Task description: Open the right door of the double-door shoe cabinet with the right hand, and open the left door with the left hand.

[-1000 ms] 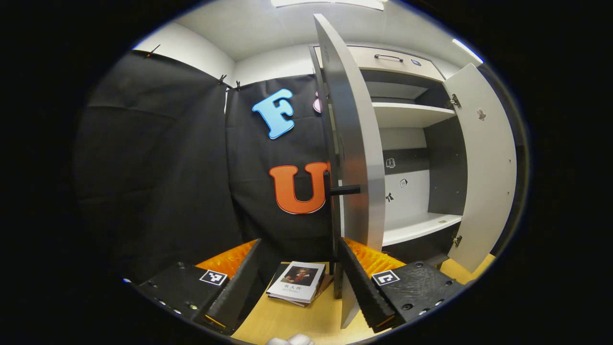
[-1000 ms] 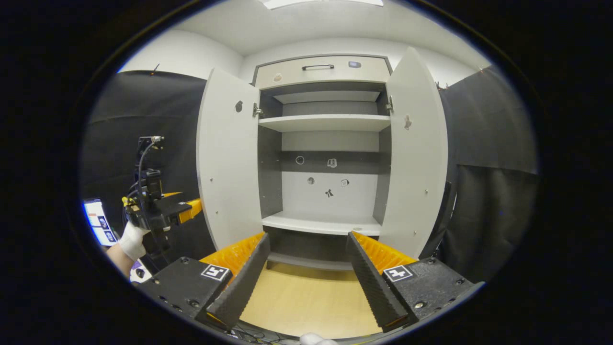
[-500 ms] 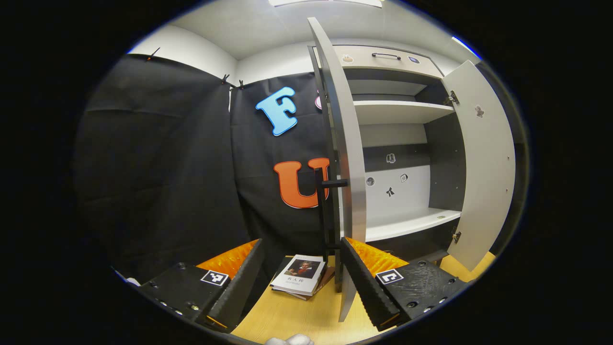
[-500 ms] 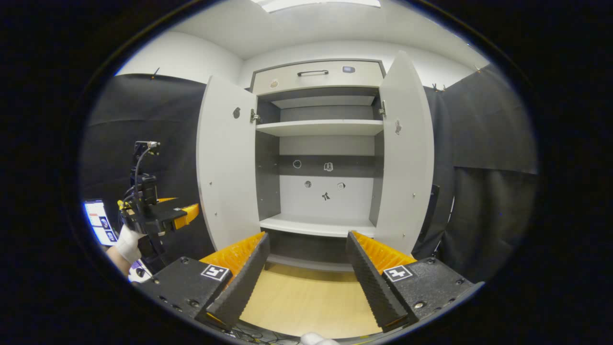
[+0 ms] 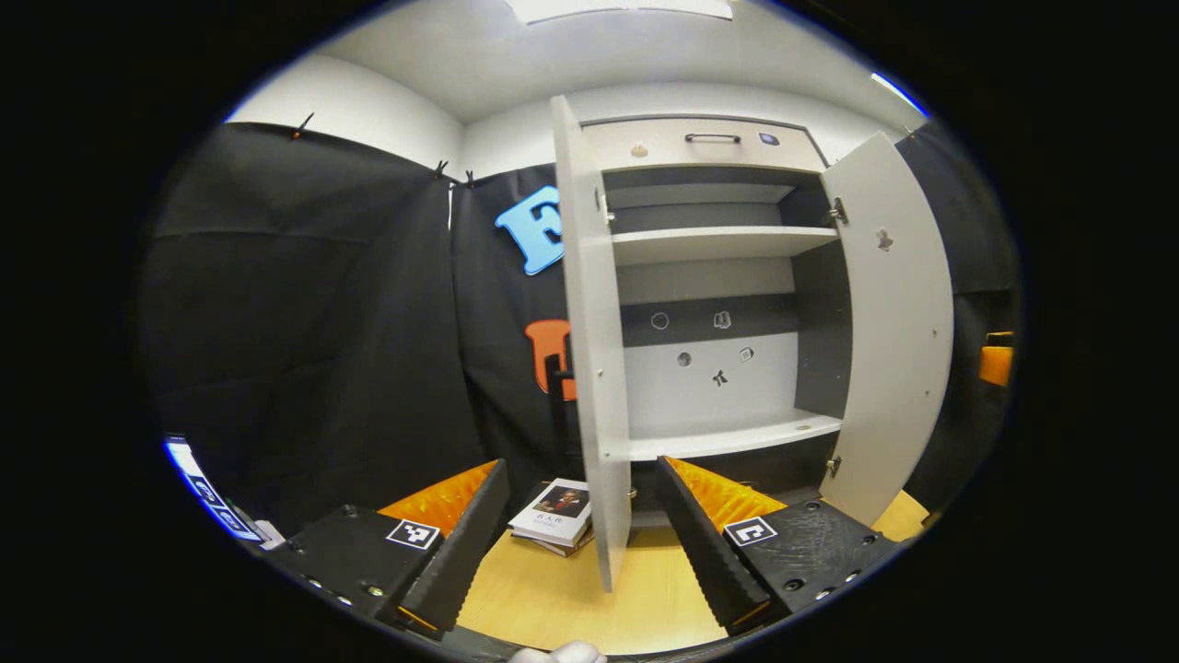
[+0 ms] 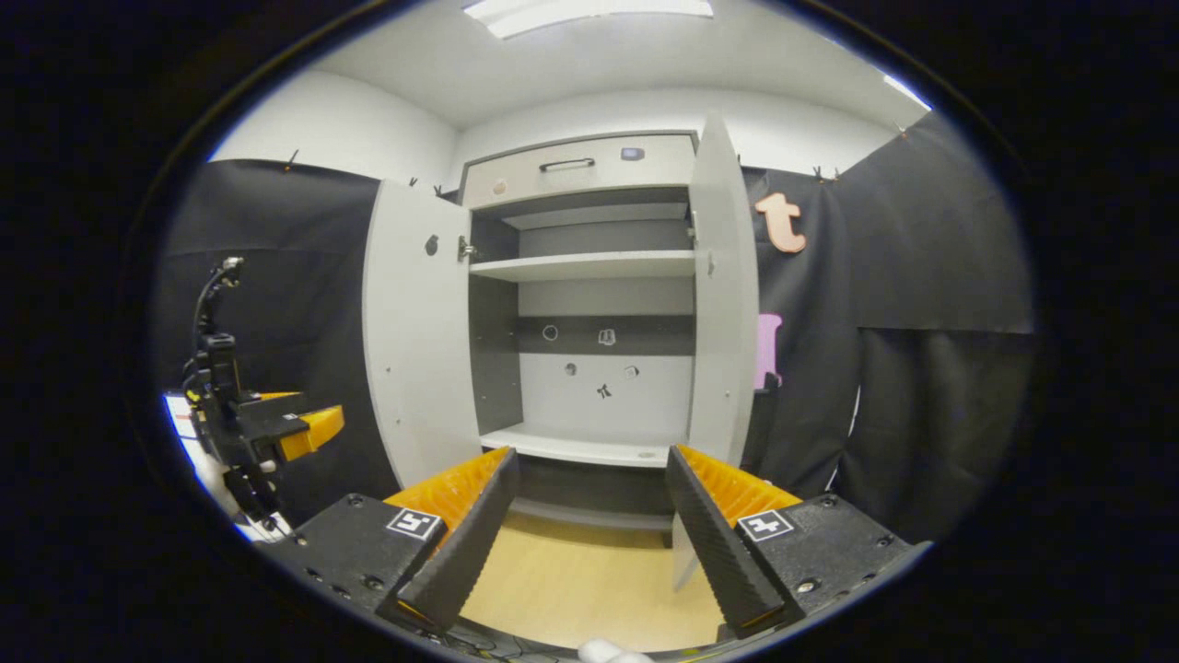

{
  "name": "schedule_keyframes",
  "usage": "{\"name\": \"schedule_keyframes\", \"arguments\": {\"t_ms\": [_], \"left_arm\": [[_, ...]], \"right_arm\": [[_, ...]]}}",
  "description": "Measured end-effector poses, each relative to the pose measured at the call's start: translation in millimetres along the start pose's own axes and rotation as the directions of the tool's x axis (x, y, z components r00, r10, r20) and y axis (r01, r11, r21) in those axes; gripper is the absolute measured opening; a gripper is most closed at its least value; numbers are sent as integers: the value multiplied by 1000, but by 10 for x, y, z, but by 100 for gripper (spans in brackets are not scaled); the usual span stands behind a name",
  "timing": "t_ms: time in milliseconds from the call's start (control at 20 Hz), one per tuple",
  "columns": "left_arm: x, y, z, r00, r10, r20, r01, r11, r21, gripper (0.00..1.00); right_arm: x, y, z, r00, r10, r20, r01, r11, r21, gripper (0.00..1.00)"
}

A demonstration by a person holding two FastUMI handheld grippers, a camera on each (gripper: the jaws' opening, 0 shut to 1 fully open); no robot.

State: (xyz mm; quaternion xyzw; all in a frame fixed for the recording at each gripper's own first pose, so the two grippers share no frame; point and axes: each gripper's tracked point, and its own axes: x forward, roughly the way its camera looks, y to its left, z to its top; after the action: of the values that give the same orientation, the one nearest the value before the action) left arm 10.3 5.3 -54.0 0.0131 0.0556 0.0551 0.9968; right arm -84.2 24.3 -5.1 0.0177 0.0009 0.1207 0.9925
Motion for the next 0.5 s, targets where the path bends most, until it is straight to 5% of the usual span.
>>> {"name": "schedule_keyframes", "arguments": {"t_ms": [300,500], "left_arm": [[-315,-780,290,992,-120,50,121,993,-7,96],[-319,-887,335,988,-138,71,141,990,-31,96]], "right_arm": [[-120,-297,69,999,-49,15,49,999,-8,100],[-149,-406,79,997,-73,18,73,997,0,100]]}}
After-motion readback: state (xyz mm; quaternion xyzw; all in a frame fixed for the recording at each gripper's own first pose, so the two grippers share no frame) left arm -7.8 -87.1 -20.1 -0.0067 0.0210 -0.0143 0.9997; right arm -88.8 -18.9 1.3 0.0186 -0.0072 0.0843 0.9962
